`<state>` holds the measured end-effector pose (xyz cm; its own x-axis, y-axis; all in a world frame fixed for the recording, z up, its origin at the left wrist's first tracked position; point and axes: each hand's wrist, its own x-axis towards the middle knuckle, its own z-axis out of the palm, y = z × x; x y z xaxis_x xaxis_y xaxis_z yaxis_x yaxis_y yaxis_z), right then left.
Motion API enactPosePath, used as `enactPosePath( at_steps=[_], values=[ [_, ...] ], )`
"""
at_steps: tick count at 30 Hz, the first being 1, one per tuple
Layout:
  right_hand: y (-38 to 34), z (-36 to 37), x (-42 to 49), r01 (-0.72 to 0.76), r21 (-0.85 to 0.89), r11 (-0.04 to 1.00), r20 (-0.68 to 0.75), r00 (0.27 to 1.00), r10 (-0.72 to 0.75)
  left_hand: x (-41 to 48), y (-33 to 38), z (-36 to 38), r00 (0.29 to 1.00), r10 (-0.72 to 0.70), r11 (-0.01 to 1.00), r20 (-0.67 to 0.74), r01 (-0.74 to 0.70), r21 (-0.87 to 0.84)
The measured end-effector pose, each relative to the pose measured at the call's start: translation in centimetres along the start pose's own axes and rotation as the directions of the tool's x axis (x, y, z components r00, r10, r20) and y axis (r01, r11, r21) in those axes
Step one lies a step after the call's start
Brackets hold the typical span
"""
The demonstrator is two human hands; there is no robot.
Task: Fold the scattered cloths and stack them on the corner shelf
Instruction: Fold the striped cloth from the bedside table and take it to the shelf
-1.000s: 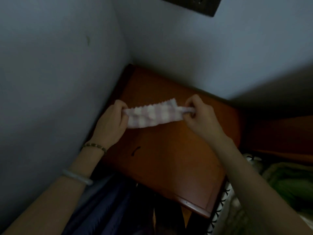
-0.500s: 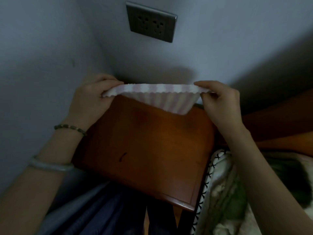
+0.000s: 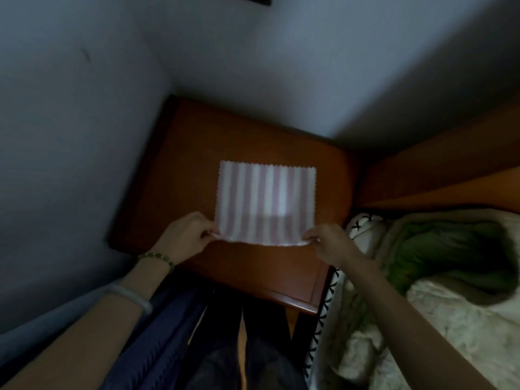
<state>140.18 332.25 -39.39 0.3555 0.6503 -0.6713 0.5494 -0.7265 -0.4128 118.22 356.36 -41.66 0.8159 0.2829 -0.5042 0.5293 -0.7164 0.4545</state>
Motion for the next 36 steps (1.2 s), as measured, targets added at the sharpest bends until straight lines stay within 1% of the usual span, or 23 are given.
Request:
enactPosePath(
  at_steps=[2,4,6,7,8,9,10,11,12,13,14,15,17,20,22,27,30,32,33,34,35,36],
  values=[
    [0.7,1.7,-0.3,-0.032,-0.002,0.999,0.095,0.995,0.032,-0.4,0.0,0.6,0.987,-0.037,0.999,0.153,0.040,-0.011],
    [1.1,2.7,-0.4,-0.061,0.007,0.998,0.160,0.985,0.059,-0.6,0.0,0.5,0.966,-0.028,0.996,0.256,0.049,-0.079],
    [1.6,3.0,-0.3,-0.112,0.082,0.990,0.147,0.984,0.099,-0.5,0.1,0.2,0.960,-0.058,0.981,0.275,0.107,-0.164],
    [1.7,2.9,-0.1,-0.136,0.160,0.978,0.112,0.986,0.119,-0.2,0.1,0.0,0.965,-0.095,0.962,0.245,0.152,-0.228],
    [1.8,2.6,0.1,-0.155,0.276,0.949,0.060,0.988,0.144,0.3,0.1,-0.2,0.970,-0.142,0.929,0.198,0.200,-0.312],
    [1.7,2.1,0.4,-0.167,0.419,0.893,0.007,0.983,0.181,0.7,0.1,-0.5,0.968,-0.201,0.878,0.149,0.246,-0.411],
    [1.5,1.6,0.8,-0.176,0.570,0.802,-0.032,0.971,0.236,1.4,0.3,-0.8,0.959,-0.261,0.812,0.113,0.282,-0.512],
    [1.5,1.2,1.4,-0.180,0.705,0.686,-0.052,0.952,0.303,2.1,0.6,-1.1,0.946,-0.310,0.743,0.091,0.301,-0.598],
    [1.5,1.0,2.0,-0.175,0.799,0.576,-0.062,0.928,0.368,2.7,0.8,-1.3,0.934,-0.352,0.687,0.069,0.308,-0.658],
    [1.6,0.9,2.8,-0.169,0.855,0.491,-0.071,0.899,0.433,3.5,1.1,-1.5,0.922,-0.386,0.658,0.041,0.306,-0.688],
    [1.8,0.9,3.6,-0.161,0.884,0.439,-0.086,0.867,0.491,4.2,1.3,-1.5,0.909,-0.418,0.645,0.009,0.303,-0.701],
    [2.0,0.8,4.4,-0.152,0.899,0.412,-0.105,0.836,0.539,4.9,1.5,-1.6,0.894,-0.448,0.634,-0.020,0.302,-0.712],
    [2.1,0.7,5.7,-0.146,0.896,0.419,-0.153,0.785,0.601,6.1,1.7,-1.5,0.869,-0.492,0.608,-0.053,0.299,-0.735],
    [2.2,0.4,7.0,-0.131,0.848,0.513,-0.248,0.757,0.604,7.4,1.7,-1.4,0.864,-0.497,0.639,-0.079,0.303,-0.707],
    [2.6,0.4,7.9,-0.118,0.819,0.562,-0.294,0.754,0.587,8.0,1.4,-1.4,0.865,-0.493,0.666,-0.098,0.303,-0.681],
    [3.2,0.5,9.7,-0.123,0.786,0.606,-0.330,0.745,0.580,8.9,1.2,-1.2,0.846,-0.519,0.704,-0.120,0.344,-0.621],
    [3.0,0.3,10.3,-0.107,0.728,0.678,-0.379,0.761,0.527,9.2,1.0,-0.8,0.837,-0.533,0.717,-0.126,0.367,-0.593],
    [2.8,0.2,10.5,-0.109,0.680,0.725,-0.412,0.761,0.501,9.2,1.1,-0.6,0.845,-0.519,0.733,-0.129,0.363,-0.575],
    [2.7,0.2,10.5,-0.119,0.655,0.746,-0.431,0.752,0.498,9.0,1.1,-0.5,0.856,-0.494,0.765,-0.156,0.341,-0.546],
    [2.5,0.2,10.4,-0.136,0.614,0.777,-0.460,0.738,0.493,8.9,1.1,-0.4,0.867,-0.452,0.819,-0.212,0.309,-0.483],
    [2.4,0.3,10.3,-0.159,0.536,0.829,-0.509,0.723,0.467,8.7,1.3,-0.2,0.878,-0.389,0.883,-0.277,0.270,-0.383],
    [2.2,0.5,9.9,-0.176,0.396,0.901,-0.581,0.712,0.394,8.6,1.5,0.0,0.895,-0.305,0.937,-0.327,0.221,-0.272]
  ],
)
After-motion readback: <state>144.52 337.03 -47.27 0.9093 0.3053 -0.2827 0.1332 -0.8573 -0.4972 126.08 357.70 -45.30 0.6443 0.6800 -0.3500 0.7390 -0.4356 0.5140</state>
